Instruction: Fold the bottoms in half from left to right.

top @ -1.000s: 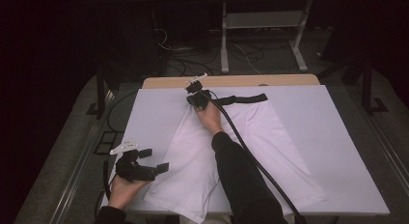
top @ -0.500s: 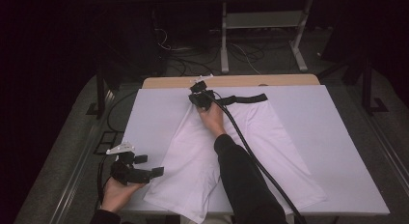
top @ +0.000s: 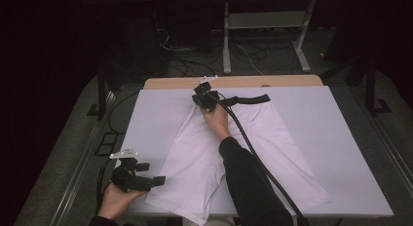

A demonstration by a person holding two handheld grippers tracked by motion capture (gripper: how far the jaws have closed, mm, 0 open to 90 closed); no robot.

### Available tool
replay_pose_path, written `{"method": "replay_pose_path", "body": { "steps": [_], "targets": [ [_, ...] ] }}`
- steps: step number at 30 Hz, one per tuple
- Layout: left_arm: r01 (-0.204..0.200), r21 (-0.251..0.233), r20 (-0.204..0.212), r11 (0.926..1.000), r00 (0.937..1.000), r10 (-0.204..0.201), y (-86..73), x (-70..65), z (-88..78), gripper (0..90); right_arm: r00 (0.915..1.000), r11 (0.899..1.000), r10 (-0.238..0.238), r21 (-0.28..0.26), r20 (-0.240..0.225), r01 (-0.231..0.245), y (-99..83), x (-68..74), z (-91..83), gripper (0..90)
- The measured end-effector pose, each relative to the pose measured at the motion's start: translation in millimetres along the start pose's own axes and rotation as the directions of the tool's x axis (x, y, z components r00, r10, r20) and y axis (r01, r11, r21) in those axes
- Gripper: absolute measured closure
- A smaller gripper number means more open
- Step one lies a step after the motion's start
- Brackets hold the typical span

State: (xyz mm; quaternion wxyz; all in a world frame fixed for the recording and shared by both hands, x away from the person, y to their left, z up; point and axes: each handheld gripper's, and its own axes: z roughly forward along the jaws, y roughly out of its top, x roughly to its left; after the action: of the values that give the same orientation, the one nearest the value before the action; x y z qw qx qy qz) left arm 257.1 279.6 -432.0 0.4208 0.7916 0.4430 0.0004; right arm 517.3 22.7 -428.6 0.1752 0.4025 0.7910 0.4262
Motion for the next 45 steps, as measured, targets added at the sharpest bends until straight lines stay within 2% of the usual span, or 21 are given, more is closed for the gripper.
{"method": "replay_pose_path", "body": {
  "steps": [11, 15, 20, 23, 31, 36, 45],
  "targets": [
    [0.016, 0.041, 0.022, 0.999, 0.9996, -0.017, -11.6, 1.0, -6.9, 0.0, 1.0, 1.0, -0.007, -0.003, -0.006, 0.007, -0.8, 3.1, -1.2, 86.2],
    [0.013, 0.054, 0.033, 0.9984, 0.9993, -0.015, -14.2, 1.1, -9.0, 2.6, 1.0, 1.0, -0.007, -0.004, -0.004, 0.007, -0.9, 3.3, -1.6, 86.2],
    [0.003, 0.076, 0.028, 0.9971, 0.9996, -0.005, -20.0, -0.5, -12.4, 4.9, 0.9999, 1.0, -0.012, -0.001, -0.004, 0.012, -0.8, 3.5, -2.1, 86.2],
    [0.014, 0.095, 0.021, 0.9954, 0.9997, -0.016, -22.3, 0.1, -13.8, 6.5, 0.9999, 1.0, -0.013, -0.003, -0.004, 0.013, -1.1, 3.4, -1.7, 86.2],
    [0.0, 0.118, 0.036, 0.993, 0.9993, -0.004, -26.1, -1.8, -18.2, 19.7, 0.9998, 1.0, -0.019, -0.004, -0.001, 0.019, -1.3, 3.4, -2.2, 86.2],
    [0.008, 0.137, 0.046, 0.9906, 0.9988, -0.014, -30.0, -1.4, -18.6, 28.5, 0.9998, 1.0, -0.022, -0.011, 0.0, 0.022, -1.5, 2.8, -3.5, 86.2],
    [0.006, 0.168, 0.065, 0.9858, 0.9977, -0.017, -34.7, -0.4, -17.7, 35.8, 0.9998, 1.0, -0.021, -0.011, -0.002, 0.021, -1.5, 2.2, -4.5, 86.2]
  ]
}}
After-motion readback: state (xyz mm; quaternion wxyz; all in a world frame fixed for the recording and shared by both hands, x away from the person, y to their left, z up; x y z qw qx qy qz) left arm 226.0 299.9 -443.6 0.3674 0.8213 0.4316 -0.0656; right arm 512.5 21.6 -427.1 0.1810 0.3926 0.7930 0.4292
